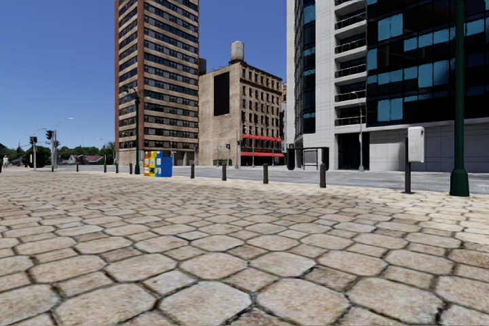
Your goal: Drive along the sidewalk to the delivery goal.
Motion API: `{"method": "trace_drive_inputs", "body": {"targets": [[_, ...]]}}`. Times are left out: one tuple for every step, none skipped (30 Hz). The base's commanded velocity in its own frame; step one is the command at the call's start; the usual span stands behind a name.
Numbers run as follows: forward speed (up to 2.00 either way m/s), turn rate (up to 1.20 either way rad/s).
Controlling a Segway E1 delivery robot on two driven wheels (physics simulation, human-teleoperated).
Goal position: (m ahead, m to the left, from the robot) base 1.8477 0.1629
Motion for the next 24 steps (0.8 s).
{"method": "trace_drive_inputs", "body": {"targets": [[2.0, 0.0], [2.0, 0.0], [2.0, 0.0], [2.0, 0.0], [2.0, 0.0], [2.0, 0.0], [2.0, 0.0], [2.0, 0.0], [2.0, 0.0], [2.0, 0.0], [2.0, 0.0], [2.0, 0.0], [1.97, 0.0], [1.97, 0.0], [1.5, 0.0], [0.72, 0.0], [0.0, 0.0], [0.0, 0.0], [0.0, 0.0], [0.0, 0.0], [0.0, 0.0], [0.0, 0.0], [0.0, 0.0], [0.0, 0.0]]}}
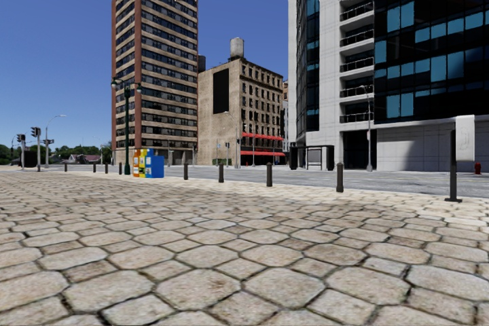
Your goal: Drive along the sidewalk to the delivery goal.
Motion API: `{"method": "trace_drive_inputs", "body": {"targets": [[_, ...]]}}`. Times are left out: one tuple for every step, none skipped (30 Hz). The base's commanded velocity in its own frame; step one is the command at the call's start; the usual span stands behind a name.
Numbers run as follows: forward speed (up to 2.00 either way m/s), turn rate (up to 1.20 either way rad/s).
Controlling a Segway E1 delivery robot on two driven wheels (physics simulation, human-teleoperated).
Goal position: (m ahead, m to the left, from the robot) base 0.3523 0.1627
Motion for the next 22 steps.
{"method": "trace_drive_inputs", "body": {"targets": [[0.0, 0.0], [0.0, 0.0], [0.0, 0.0], [0.0, 0.0], [0.0, 0.0], [0.0, 0.0], [0.0, 0.0], [0.0, 0.0], [0.0, 0.0], [0.0, 0.0], [0.0, 0.0], [0.0, 0.0], [0.0, 0.0], [0.0, 0.0], [0.0, 0.0], [0.0, 0.0], [0.0, 0.0], [0.0, 0.0], [0.0, 0.0], [0.0, 0.0], [0.0, 0.0], [0.0, 0.0]]}}
